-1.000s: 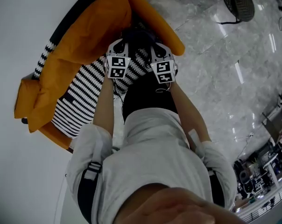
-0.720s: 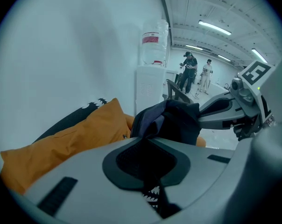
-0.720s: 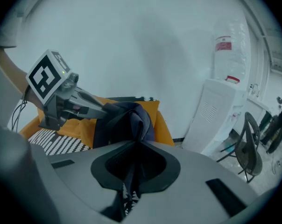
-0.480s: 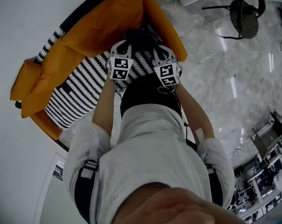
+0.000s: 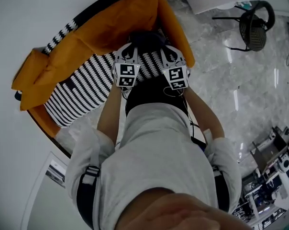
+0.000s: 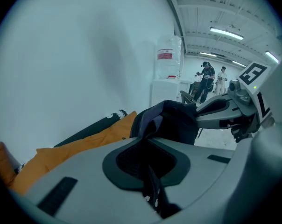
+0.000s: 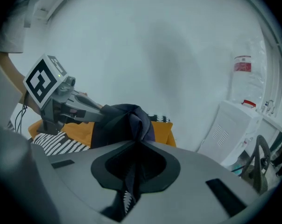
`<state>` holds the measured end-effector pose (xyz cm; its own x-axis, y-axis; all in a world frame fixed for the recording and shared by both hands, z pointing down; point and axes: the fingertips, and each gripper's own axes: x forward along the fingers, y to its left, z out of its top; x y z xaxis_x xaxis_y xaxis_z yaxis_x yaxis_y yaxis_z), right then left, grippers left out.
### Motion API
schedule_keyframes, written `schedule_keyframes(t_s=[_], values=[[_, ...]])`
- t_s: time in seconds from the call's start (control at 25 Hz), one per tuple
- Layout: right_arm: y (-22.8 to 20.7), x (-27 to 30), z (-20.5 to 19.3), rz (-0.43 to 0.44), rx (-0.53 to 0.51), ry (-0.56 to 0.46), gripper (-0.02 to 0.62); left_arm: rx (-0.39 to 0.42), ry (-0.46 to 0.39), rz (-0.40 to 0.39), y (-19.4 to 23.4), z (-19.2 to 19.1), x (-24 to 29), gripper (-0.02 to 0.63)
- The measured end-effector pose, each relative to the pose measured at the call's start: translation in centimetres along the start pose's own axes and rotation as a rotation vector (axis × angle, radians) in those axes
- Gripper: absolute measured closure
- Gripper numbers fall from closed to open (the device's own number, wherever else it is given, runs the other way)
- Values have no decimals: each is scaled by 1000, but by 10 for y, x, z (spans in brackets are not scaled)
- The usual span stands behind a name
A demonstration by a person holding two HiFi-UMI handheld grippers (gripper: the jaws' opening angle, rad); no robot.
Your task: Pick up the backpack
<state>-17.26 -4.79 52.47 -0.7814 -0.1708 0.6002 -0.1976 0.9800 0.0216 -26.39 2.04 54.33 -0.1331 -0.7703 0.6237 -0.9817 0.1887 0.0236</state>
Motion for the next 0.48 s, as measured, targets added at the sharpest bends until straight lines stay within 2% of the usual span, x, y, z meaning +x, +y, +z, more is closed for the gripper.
schedule_keyframes(t_s=[0.48], values=[[20,-19,43,67,-55,-80,541,-75,-78,127,10,20,-49,578]])
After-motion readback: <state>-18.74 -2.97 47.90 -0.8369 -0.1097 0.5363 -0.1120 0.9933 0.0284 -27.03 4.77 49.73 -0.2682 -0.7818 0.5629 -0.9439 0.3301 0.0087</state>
